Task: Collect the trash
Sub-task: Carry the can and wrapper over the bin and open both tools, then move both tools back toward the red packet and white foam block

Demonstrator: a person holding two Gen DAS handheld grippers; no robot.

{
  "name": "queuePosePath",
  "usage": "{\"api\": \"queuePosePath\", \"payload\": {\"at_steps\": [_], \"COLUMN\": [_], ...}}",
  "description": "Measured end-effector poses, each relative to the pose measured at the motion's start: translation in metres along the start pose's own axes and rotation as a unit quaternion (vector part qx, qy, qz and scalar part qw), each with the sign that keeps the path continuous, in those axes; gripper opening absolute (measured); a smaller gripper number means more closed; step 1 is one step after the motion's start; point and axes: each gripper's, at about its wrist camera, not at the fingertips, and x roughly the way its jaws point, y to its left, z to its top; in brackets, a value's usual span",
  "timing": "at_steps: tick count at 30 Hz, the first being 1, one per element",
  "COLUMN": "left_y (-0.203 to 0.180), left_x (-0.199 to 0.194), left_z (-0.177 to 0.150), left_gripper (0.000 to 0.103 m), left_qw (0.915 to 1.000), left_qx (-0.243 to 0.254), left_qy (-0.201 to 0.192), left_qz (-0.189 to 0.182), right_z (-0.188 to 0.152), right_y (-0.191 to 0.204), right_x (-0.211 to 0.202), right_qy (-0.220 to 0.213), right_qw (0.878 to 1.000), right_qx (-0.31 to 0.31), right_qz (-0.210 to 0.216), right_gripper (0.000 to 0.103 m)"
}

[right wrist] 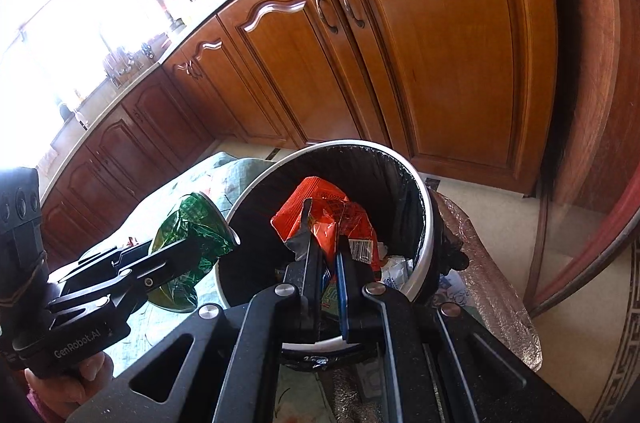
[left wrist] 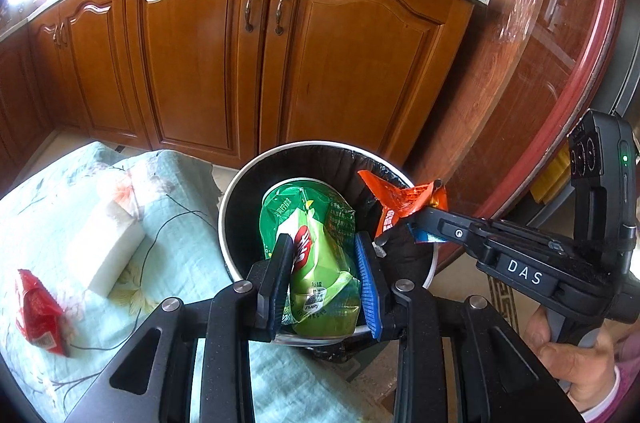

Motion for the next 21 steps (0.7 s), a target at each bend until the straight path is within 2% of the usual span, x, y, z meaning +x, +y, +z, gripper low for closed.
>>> {"api": "queuePosePath", "payload": {"at_steps": [3,8,10,11,12,13,14,17,21], "left_y": [0.000,0.005,0.006,0.006,0.006,0.006,0.005,0.007,0.016], "left_x": [0.008,0.022,0.030,0.033,0.034,0.034,0.033,0.029,0.021], "left_z": [0.006,0.014,0.017,0.018,0.018,0.019,0.019,0.017,0.012], "left_gripper": [0.030,0.031,0.035,0.039,0.040,0.040,0.042,0.048,0.050], "left_qw": [1.0000,0.9997,0.9993,0.9990,0.9990,0.9991,0.9992,0.9994,0.9992], "left_qx": [0.002,-0.006,-0.009,-0.009,-0.010,-0.010,-0.009,-0.014,-0.030], "left_qy": [0.008,0.021,0.036,0.042,0.042,0.040,0.037,0.028,0.019], "left_qz": [-0.005,-0.006,-0.010,-0.011,-0.012,-0.014,-0.014,-0.012,-0.015], "right_z": [0.004,0.009,0.010,0.011,0.012,0.011,0.011,0.010,0.008], "right_y": [-0.003,-0.007,-0.008,-0.009,-0.009,-0.010,-0.010,-0.010,-0.011], "right_x": [0.006,0.012,0.015,0.015,0.015,0.015,0.013,0.011,0.005], "right_qy": [0.009,0.019,0.022,0.024,0.023,0.020,0.017,0.010,0.000], "right_qw": [1.000,1.000,1.000,1.000,1.000,1.000,1.000,1.000,1.000], "right_qx": [0.003,0.007,0.008,0.010,0.011,0.014,0.015,0.018,0.028], "right_qz": [-0.003,-0.007,-0.006,-0.007,-0.006,-0.003,-0.002,0.001,0.007], "right_gripper": [0.010,0.010,0.012,0.014,0.024,0.040,0.047,0.050,0.050]}}
